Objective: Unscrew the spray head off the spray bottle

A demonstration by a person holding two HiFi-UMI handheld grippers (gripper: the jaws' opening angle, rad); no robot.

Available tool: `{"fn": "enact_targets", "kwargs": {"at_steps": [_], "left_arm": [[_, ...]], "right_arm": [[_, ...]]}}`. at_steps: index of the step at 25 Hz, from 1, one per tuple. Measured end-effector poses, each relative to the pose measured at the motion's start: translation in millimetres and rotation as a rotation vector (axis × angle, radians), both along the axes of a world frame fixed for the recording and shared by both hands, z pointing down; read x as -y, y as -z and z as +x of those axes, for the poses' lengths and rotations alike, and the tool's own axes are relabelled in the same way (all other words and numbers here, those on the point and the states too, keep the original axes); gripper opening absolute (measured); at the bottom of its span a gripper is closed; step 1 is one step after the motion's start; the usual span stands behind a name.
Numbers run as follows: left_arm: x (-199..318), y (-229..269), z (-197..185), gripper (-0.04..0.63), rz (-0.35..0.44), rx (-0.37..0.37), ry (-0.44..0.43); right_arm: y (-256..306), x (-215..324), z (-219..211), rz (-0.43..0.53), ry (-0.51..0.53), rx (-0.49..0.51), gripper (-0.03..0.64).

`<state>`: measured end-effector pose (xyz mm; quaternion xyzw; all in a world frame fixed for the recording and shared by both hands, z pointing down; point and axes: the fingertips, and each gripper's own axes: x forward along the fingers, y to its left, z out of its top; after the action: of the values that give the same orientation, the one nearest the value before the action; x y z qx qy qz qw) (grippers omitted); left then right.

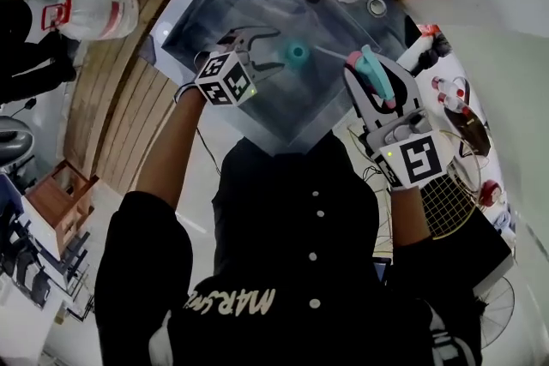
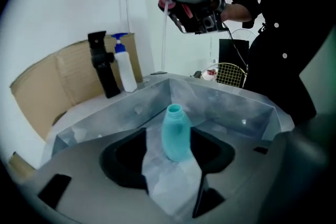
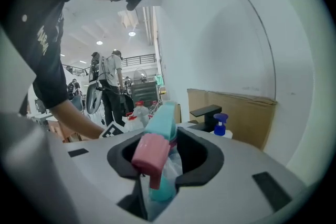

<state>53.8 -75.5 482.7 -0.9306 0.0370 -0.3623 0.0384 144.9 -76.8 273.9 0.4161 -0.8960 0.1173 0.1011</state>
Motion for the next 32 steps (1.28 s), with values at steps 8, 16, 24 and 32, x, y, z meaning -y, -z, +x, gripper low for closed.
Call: {"fn": "enact_targets", "kwargs": {"at_steps": [8,16,24,32], "left_arm": [[11.4,118.2,-30.1,0.025,0.130,-0.185,0.411],[10.0,191.8,-68.4,0.025,0.127,-0.317,0.696],[-8.3,258.6,-105.6,0.025,0.231,-0.353,0.822],[-38.2,281.9,-143.1,0.025,0.297,-0.386,0.954]], "right_arm": [[15.3,14.1,27.7,0.047,-0.067,-0.031,0.149],[44.0,7.6,39.5,0.118,-0.101,-0.021,0.149],[67.1,-3.7,61.9,0.162,-0.150,-0.019,0.149],[82.8,-20.4,75.4,0.192,-0.191,-0.026,0.149]]}}
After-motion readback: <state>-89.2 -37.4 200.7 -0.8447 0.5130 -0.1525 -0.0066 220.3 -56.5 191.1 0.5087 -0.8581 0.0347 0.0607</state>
